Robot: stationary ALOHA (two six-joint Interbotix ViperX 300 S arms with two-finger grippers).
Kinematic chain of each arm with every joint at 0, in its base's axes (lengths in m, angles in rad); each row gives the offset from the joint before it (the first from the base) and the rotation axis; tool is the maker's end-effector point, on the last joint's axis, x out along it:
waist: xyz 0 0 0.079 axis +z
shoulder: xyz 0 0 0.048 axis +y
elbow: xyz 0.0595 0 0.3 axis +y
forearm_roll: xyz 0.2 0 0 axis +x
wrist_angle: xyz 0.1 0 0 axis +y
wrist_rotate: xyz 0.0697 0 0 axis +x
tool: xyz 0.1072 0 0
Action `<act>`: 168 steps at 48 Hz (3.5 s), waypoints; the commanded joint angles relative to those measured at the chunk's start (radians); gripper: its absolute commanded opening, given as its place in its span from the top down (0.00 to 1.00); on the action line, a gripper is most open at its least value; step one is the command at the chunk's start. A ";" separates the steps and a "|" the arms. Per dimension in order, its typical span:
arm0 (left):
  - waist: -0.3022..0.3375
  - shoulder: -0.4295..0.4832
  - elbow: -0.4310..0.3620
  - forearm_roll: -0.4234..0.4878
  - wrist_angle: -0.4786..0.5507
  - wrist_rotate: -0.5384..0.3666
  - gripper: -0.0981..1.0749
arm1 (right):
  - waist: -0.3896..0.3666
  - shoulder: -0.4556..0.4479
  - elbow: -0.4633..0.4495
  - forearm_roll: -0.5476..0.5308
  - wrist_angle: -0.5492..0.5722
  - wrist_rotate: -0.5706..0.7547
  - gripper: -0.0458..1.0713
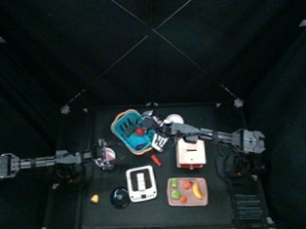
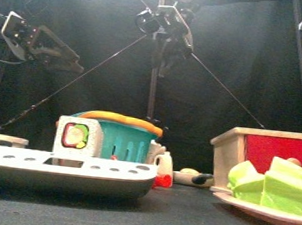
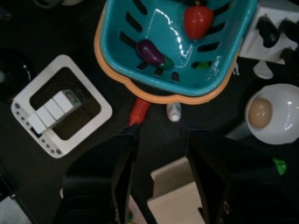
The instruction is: Grab pairing knife
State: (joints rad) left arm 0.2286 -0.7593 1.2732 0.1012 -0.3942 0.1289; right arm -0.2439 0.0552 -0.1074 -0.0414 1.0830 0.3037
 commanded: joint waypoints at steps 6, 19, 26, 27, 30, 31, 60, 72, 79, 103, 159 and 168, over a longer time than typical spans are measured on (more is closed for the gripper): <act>0.002 0.002 -0.006 -0.003 -0.005 0.002 0.08 | 0.005 -0.086 0.101 0.035 -0.114 -0.003 0.26; 0.002 0.002 -0.006 -0.003 -0.005 0.003 0.08 | -0.064 -0.141 0.227 -0.071 -0.224 -0.014 0.26; 0.002 0.003 -0.003 -0.003 -0.005 0.003 0.08 | -0.118 -0.146 0.307 -0.172 -0.282 -0.009 0.26; 0.003 0.003 -0.003 -0.003 -0.005 0.003 0.08 | -0.126 -0.144 0.316 -0.178 -0.290 -0.011 0.26; 0.003 0.002 -0.003 -0.003 -0.005 0.003 0.08 | -0.150 -0.144 0.336 -0.198 -0.327 -0.009 0.26; 0.003 0.002 -0.003 -0.003 -0.005 0.003 0.08 | -0.156 -0.141 0.341 -0.199 -0.341 -0.011 0.26; 0.014 0.002 -0.003 -0.003 -0.003 0.005 0.08 | -0.288 -0.043 0.347 -0.219 -0.514 -0.017 0.26; 0.017 0.002 -0.002 -0.003 -0.003 0.005 0.08 | -0.299 -0.015 0.327 -0.236 -0.529 -0.015 0.26; 0.017 0.002 -0.002 -0.003 -0.003 0.005 0.08 | -0.308 0.008 0.310 -0.236 -0.532 -0.017 0.26; 0.017 0.002 0.000 -0.003 -0.003 0.005 0.08 | -0.330 0.057 0.291 -0.233 -0.531 -0.017 0.27; 0.017 0.002 0.000 -0.003 -0.003 0.003 0.08 | -0.301 0.052 0.282 -0.204 -0.502 -0.015 0.58; 0.017 0.003 0.000 -0.003 -0.005 0.003 0.08 | -0.298 0.052 0.282 -0.199 -0.502 -0.014 0.58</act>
State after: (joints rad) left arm 0.2454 -0.7593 1.2870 0.0997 -0.3942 0.1319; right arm -0.5461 0.1411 0.2010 -0.2439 0.5844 0.2884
